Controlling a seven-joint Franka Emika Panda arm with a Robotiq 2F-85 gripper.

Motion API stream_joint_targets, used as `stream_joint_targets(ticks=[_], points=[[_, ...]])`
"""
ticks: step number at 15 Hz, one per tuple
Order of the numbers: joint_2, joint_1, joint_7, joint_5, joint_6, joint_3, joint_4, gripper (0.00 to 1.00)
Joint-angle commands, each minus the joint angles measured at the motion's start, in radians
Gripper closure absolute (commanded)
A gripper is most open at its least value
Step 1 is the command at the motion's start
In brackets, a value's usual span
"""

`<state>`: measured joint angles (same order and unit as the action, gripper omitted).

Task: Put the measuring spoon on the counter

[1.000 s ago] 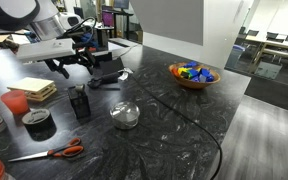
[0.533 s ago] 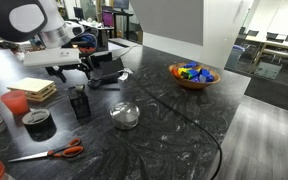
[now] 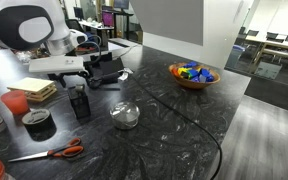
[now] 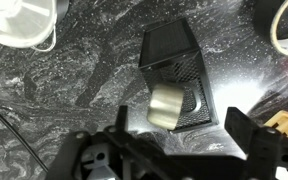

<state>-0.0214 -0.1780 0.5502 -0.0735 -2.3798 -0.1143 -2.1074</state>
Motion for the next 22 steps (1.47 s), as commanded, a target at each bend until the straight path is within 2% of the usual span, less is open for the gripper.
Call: stream_joint_targets(ticks=[1, 2, 11, 22], points=[[0.007, 0.011, 0.071, -0.082, -0.006, -0.007, 0.002, 0.27], [0.007, 0.012, 0.082, -0.098, -0.005, -0.007, 0.001, 0.30], [0.001, 0.019, 0.086, -0.102, -0.009, -0.002, -0.010, 0.95], [-0.026, 0.020, 0.094, -0.122, -0.045, 0.000, -0.005, 0.93]])
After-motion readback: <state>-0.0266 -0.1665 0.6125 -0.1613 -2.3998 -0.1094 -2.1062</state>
